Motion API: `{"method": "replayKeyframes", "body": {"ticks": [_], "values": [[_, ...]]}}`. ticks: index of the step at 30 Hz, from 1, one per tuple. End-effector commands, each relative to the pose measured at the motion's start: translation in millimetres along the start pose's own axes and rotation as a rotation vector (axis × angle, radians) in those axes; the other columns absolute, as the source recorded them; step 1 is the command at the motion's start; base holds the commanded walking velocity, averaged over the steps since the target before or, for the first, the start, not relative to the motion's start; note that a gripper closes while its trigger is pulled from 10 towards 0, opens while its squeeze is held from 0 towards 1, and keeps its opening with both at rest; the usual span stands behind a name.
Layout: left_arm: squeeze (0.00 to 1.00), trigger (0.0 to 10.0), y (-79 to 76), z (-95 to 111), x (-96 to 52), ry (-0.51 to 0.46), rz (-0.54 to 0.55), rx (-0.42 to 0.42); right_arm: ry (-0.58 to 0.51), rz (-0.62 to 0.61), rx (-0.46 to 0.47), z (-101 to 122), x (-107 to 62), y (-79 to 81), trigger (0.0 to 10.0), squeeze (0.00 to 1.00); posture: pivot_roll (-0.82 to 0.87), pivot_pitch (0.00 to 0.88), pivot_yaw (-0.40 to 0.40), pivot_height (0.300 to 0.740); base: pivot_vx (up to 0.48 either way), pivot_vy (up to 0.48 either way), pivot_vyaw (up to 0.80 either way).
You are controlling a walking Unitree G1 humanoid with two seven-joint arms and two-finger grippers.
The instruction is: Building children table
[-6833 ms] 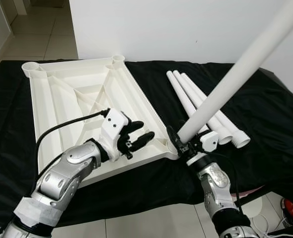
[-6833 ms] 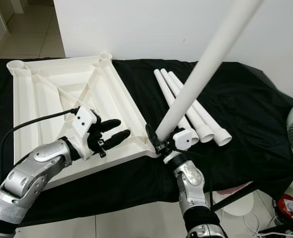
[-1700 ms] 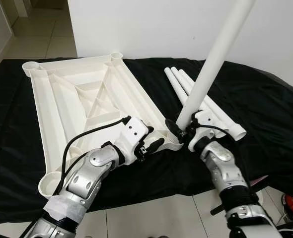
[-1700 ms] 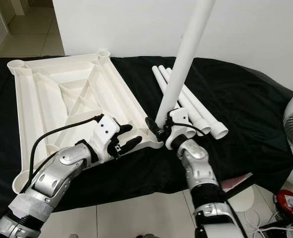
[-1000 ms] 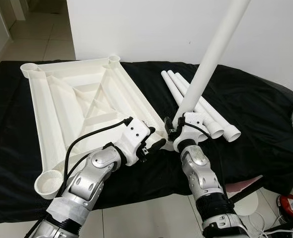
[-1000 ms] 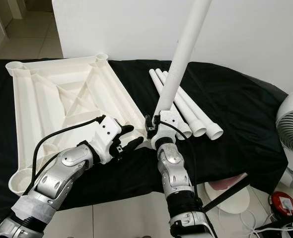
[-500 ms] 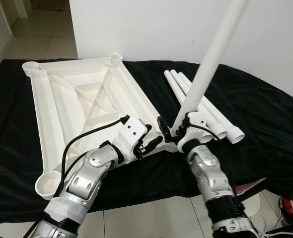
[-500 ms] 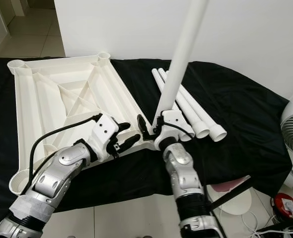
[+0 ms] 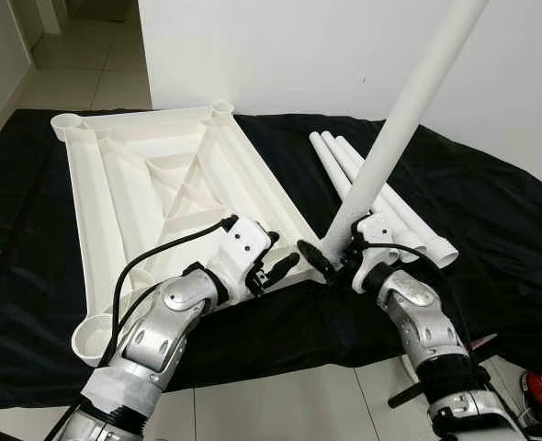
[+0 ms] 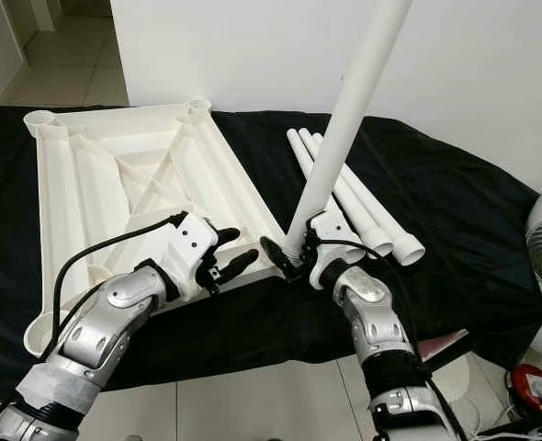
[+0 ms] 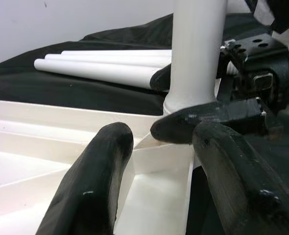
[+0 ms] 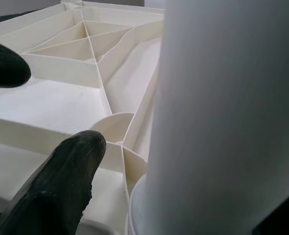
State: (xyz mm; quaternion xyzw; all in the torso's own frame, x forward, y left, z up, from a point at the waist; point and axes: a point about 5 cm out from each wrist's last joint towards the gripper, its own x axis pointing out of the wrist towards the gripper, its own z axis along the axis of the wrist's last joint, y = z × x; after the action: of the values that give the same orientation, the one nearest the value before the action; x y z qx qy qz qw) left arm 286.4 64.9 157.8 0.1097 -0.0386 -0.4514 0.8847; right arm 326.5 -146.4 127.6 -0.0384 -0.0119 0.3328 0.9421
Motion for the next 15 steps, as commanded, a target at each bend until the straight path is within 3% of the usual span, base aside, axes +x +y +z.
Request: {"method": "replayKeyframes", "body": {"ticks": [1,2,3,15], "values": [[0.0,10.0,-1.0,-0.4,-0.4,0.006,0.023,0.001,0.026,0.029,-0.004,-4.9,0.0,0.3,10.0,0.0,0.08,0.0,-0.082,0.74,0.0,0.0,0.0],[0.0,10.0,-1.1,-0.2,-0.3,0.006,0.022,-0.001,0.037,0.038,-0.013,-6.3,0.2,-0.8,5.4,0.0,0.08,0.001,-0.08,0.74,0.0,0.0,0.0],[0.0,10.0,-1.3,0.1,0.1,0.005,0.021,-0.002,0.047,0.051,-0.016,-7.7,0.2,-2.1,0.0,0.0,0.08,0.001,-0.079,0.74,0.0,0.0,0.0],[0.0,10.0,-1.3,1.9,1.3,-0.001,0.028,-0.01,0.087,0.048,-0.027,-16.2,-2.8,-9.3,0.0,0.0,0.08,0.022,-0.078,0.74,0.0,0.0,0.0]]}}
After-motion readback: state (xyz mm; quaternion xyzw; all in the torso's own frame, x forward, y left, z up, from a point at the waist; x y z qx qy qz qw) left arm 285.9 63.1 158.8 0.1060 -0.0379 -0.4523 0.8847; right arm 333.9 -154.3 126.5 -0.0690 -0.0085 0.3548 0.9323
